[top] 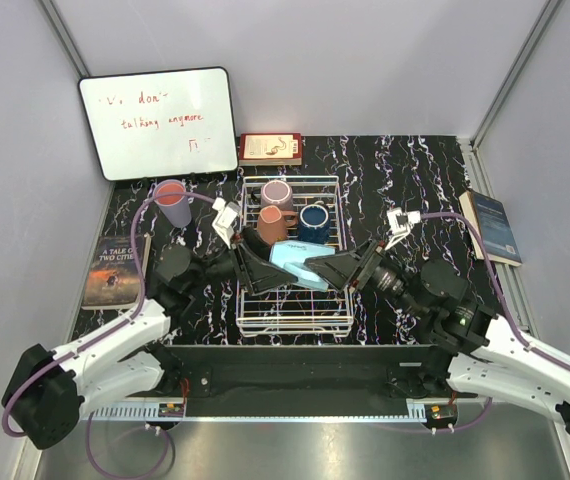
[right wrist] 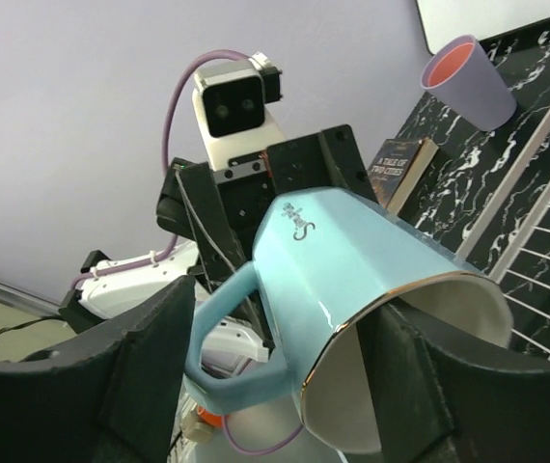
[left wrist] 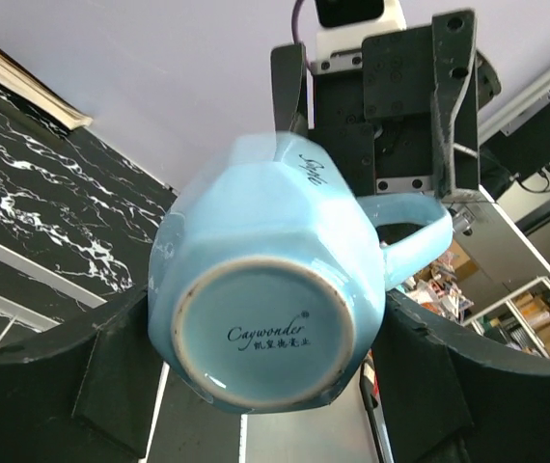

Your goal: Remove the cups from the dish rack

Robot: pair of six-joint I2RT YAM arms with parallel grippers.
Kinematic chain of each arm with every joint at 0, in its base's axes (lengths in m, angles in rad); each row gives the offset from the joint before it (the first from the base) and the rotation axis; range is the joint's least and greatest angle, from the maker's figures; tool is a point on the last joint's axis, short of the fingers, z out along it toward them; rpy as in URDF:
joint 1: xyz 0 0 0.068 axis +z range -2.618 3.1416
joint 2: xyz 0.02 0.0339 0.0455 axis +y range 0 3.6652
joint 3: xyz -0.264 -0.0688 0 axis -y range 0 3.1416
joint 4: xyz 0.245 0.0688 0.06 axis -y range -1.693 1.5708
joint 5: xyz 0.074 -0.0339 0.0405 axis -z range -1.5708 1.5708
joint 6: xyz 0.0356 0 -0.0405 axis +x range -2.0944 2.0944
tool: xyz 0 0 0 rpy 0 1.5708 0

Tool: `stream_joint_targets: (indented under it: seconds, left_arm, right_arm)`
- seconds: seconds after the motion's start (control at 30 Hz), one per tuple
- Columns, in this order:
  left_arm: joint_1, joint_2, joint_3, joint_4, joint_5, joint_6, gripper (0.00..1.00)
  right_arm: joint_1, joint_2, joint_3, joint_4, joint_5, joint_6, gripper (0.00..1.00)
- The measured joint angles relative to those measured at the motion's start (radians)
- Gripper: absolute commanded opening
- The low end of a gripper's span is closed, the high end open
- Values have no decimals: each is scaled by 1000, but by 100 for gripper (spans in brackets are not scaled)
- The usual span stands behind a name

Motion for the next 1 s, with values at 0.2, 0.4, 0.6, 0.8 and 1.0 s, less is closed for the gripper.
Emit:
stream_joint_targets:
  seconds: [0.2, 0.4, 0.6, 0.8, 1.0]
  left_arm:
    - [0, 30, 1, -6, 106, 44, 0]
    - [10, 29, 22, 31, 193, 128, 0]
    - [16, 27, 54, -19, 205, 180, 0]
    - [16, 8, 107, -153, 209, 256, 22]
    - [11, -9, 147, -353, 158, 331, 48]
  right_arm:
    - [-1, 56, 21, 63, -47, 51, 31]
    - [-10, 67, 35, 68, -106, 114, 14]
    - [-16, 69, 41, 69, -113, 113, 0]
    - [-22, 74, 76, 22, -119, 93, 0]
    - [-23, 73, 97, -83, -31, 52, 0]
